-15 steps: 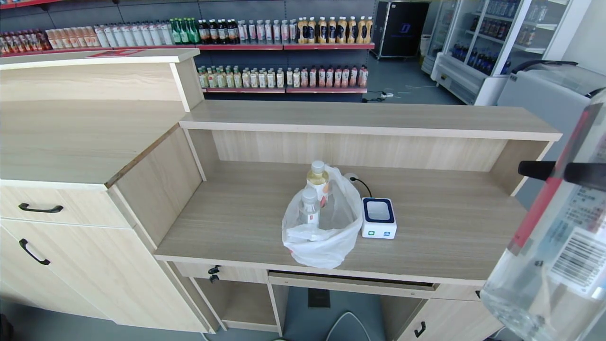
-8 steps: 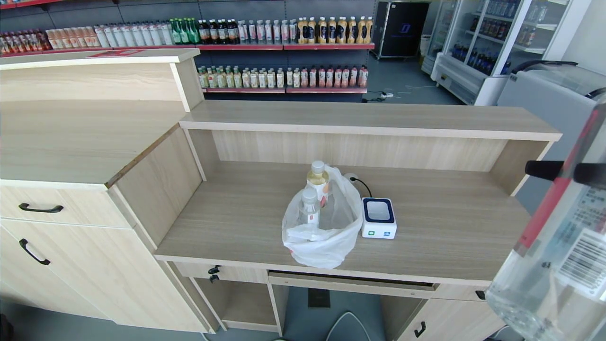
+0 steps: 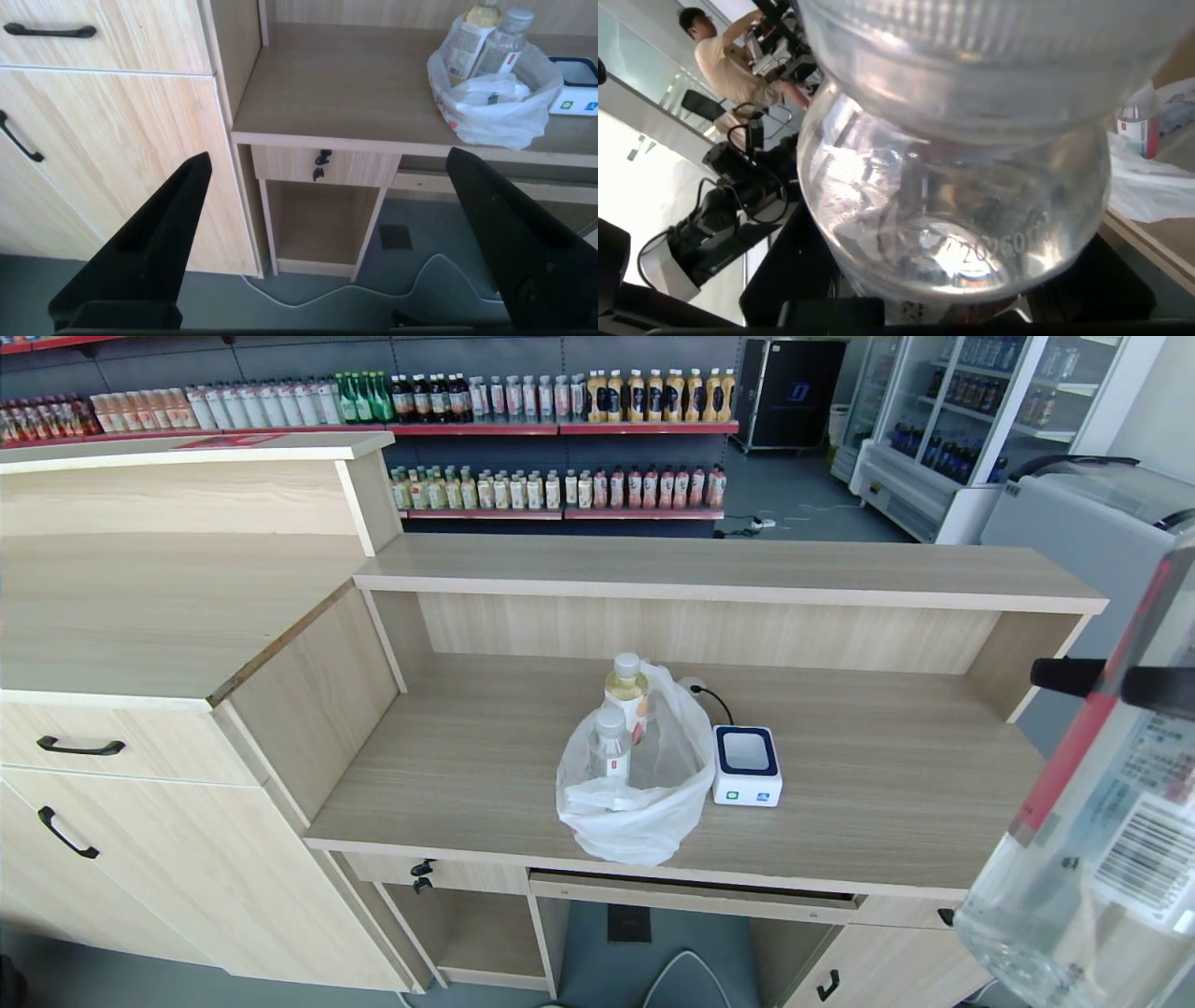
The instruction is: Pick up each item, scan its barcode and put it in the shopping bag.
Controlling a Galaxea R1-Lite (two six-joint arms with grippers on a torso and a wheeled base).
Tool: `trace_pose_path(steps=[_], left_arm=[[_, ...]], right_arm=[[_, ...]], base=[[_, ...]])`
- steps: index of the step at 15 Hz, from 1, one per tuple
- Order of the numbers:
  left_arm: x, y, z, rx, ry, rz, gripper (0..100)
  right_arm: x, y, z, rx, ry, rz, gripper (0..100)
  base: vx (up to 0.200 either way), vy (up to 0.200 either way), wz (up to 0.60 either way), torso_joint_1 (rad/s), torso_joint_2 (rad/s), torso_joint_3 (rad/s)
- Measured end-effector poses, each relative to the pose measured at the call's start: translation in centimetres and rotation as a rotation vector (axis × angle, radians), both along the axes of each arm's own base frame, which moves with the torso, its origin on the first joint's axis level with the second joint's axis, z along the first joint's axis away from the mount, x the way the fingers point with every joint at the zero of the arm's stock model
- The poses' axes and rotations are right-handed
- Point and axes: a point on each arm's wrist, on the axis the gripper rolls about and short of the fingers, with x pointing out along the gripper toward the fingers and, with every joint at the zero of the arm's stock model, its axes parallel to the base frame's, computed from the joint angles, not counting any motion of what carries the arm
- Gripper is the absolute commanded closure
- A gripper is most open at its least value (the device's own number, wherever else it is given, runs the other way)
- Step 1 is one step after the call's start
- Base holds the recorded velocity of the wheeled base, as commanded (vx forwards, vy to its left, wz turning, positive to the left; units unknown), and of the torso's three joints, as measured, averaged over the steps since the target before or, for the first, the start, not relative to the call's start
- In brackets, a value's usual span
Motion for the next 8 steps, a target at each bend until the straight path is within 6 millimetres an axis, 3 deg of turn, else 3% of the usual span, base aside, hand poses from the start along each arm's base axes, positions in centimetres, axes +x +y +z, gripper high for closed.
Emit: trace_pose_path(steps=[5, 8], left_arm=[[0.0, 0.0, 0.0, 0.0, 0.0, 0.0, 0], [0.0, 0.0, 0.0, 0.0, 0.0, 0.0, 0]], right_arm=[[1.1, -0.2, -0.3, -0.042, -0.046, -0.045, 100], [4.1, -1.8, -1.5, -0.242, -0.256, -0.194, 100]], base=[[0.0, 0.0, 0.0, 0.0, 0.0, 0.0], [0.0, 0.0, 0.0, 0.0, 0.0, 0.0]])
